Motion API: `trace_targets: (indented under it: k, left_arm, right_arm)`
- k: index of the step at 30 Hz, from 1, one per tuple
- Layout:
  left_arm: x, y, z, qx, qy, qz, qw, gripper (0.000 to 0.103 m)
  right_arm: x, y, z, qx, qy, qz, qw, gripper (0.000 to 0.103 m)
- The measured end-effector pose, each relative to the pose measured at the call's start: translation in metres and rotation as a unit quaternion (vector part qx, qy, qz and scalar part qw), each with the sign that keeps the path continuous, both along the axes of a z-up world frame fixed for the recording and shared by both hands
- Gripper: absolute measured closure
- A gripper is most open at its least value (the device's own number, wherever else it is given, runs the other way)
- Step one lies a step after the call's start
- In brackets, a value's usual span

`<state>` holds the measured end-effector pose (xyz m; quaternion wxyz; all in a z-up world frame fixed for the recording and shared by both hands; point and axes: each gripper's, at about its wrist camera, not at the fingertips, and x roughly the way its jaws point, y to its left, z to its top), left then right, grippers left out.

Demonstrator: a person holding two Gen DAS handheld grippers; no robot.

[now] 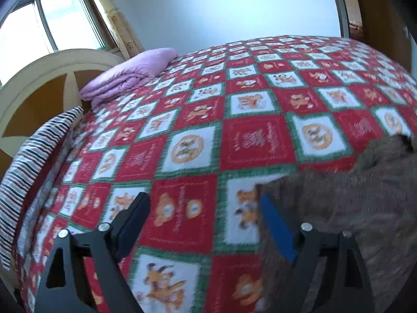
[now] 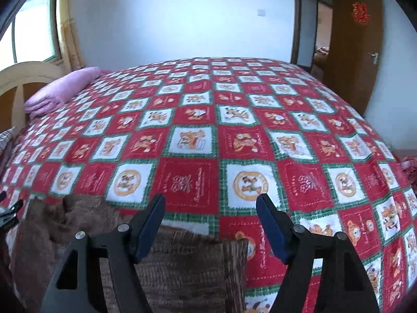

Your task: Fold small clothes

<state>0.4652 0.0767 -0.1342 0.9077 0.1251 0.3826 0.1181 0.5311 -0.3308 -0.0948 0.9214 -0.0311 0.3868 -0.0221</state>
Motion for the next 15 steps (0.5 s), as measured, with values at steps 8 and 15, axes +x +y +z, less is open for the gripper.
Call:
trace_targets:
  k: [8, 15]
  left_arm:
    - [-0.035, -0.013, -0.004, -0.036, -0.019, -0.079, 0.9961, 0.022]
    - [-0.03, -0.047, -0.01, -0.038, -0.003, -0.158, 0.9867, 0.051]
  right_arm:
    - [-0.034, -0.037, -0.027, 0.079, 0.016, 0.014, 0.997, 0.031]
    - [-0.042, -0.007, -0.03, 0.084, 0.028, 0.093, 0.992, 0.048]
